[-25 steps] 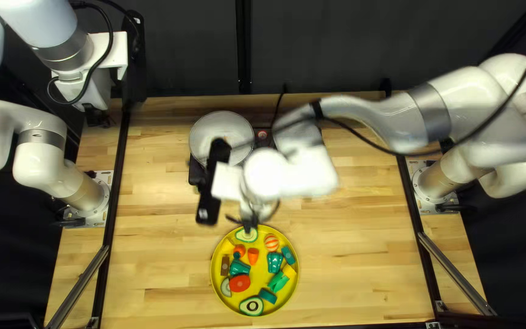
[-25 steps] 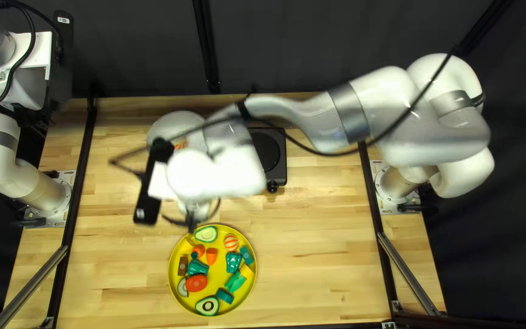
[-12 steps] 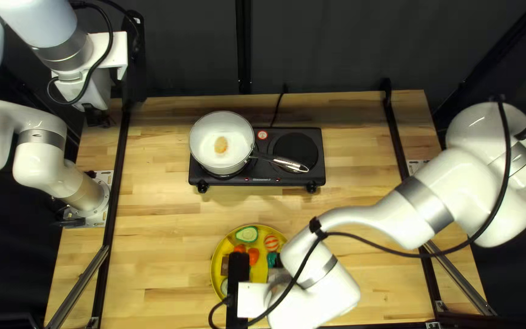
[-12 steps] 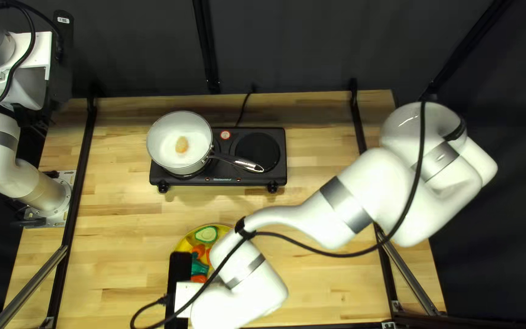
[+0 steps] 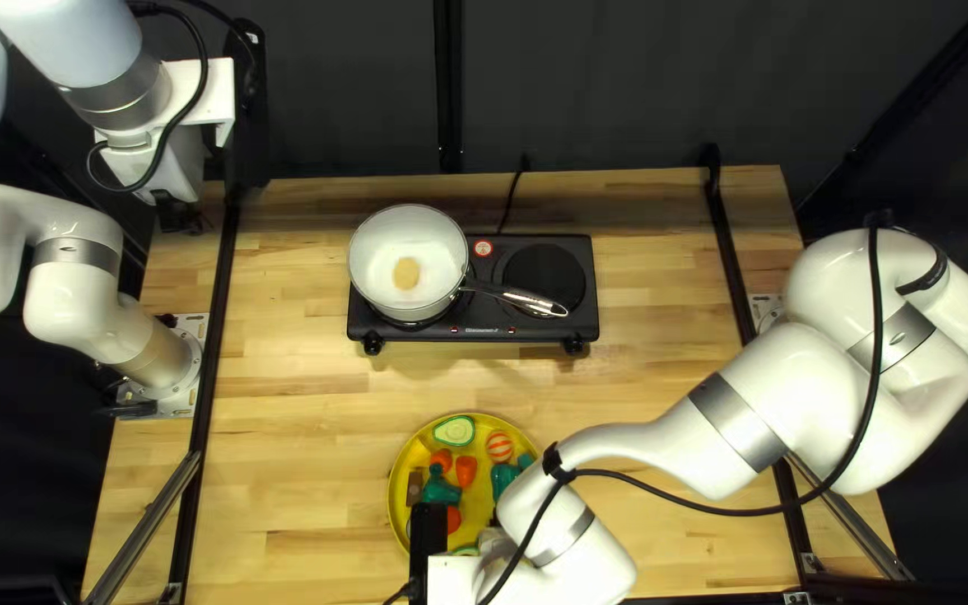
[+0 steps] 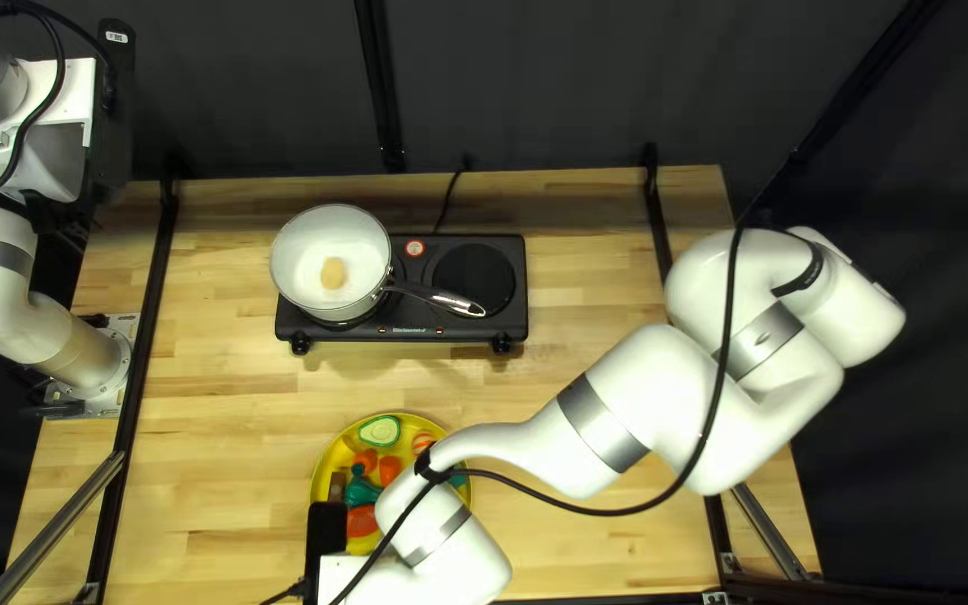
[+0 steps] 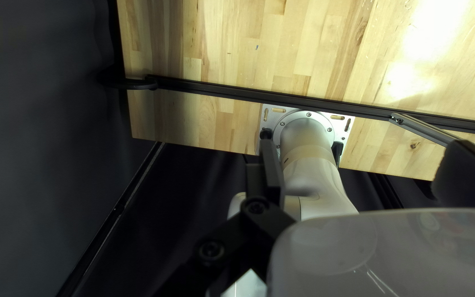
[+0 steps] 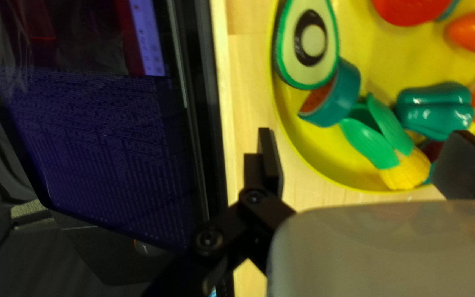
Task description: Pick up a pot and place it onto the stove surface, add food to pot
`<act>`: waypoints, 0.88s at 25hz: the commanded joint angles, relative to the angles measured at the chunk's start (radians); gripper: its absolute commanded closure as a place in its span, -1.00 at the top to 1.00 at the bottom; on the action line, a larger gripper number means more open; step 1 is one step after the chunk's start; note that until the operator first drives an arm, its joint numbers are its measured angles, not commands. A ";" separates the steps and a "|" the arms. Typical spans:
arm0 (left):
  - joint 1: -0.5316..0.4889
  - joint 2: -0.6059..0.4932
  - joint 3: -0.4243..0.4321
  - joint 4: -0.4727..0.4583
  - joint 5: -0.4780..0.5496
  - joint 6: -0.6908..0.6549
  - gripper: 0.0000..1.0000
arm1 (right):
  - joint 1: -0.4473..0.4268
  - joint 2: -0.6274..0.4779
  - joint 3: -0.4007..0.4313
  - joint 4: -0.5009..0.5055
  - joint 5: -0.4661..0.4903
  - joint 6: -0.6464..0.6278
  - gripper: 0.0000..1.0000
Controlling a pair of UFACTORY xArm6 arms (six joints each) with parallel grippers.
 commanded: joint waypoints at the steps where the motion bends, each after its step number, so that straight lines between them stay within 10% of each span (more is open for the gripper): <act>1: 0.000 0.000 0.000 0.000 0.000 0.000 1.00 | 0.000 0.000 0.000 0.002 0.000 -0.005 1.00; 9: 0.000 0.000 0.000 0.000 0.000 0.000 1.00 | 0.020 0.067 -0.052 -0.083 0.046 0.157 1.00; 22: 0.000 0.000 0.000 0.000 0.000 0.000 1.00 | -0.030 -0.038 0.167 -0.119 -0.101 0.192 1.00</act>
